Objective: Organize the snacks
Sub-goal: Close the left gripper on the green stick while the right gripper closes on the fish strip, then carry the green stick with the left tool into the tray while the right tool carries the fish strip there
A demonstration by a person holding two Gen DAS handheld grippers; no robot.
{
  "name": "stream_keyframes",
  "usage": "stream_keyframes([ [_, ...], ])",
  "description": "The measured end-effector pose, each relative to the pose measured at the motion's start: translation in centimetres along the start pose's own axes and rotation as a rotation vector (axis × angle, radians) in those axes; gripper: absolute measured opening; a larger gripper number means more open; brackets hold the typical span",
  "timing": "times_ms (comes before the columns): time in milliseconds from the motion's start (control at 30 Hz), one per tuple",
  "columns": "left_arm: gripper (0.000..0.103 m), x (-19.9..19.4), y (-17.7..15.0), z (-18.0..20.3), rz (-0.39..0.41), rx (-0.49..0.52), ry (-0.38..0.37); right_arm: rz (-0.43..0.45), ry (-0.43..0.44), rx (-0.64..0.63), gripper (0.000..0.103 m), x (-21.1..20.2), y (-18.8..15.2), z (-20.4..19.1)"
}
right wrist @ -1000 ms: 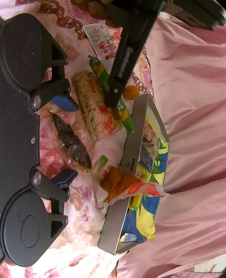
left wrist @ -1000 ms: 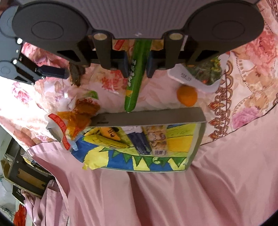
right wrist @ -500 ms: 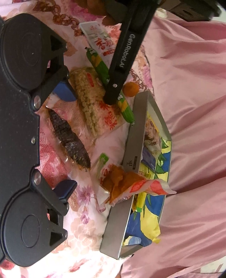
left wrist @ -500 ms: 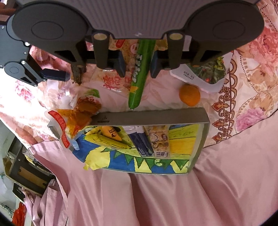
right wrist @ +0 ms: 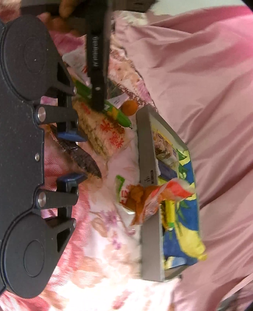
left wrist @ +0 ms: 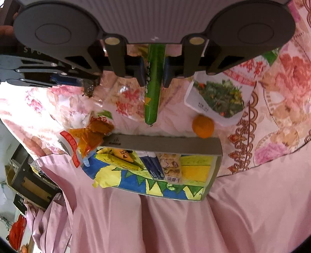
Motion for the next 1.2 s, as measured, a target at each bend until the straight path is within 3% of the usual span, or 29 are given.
stream_keyframes([
  [200, 0.021, -0.1, -0.2, 0.0, -0.003, 0.007, -0.002, -0.012, -0.011, -0.029, 0.043, 0.9, -0.2, -0.9],
  [467, 0.019, -0.7, -1.1, 0.1, -0.025, -0.024, -0.037, 0.0, -0.014, -0.027, 0.03, -0.4, -0.7, -2.7],
  [800, 0.019, -0.4, -1.1, -0.2, -0.049, -0.019, -0.063, -0.041, 0.063, 0.048, 0.03, 0.6, -1.6, -3.0],
  [1200, 0.018, -1.7, -1.8, -0.7, -0.047, -0.114, -0.112, 0.041, 0.008, -0.201, 0.02, -2.4, -1.4, -5.8],
])
Point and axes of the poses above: each gripper's, at about its wrist camera, not at the fingertips, and x roughly the way its jaws point, z to its right, y to its top, the point moved 1 cm from there along x, roughly the way its jaws point
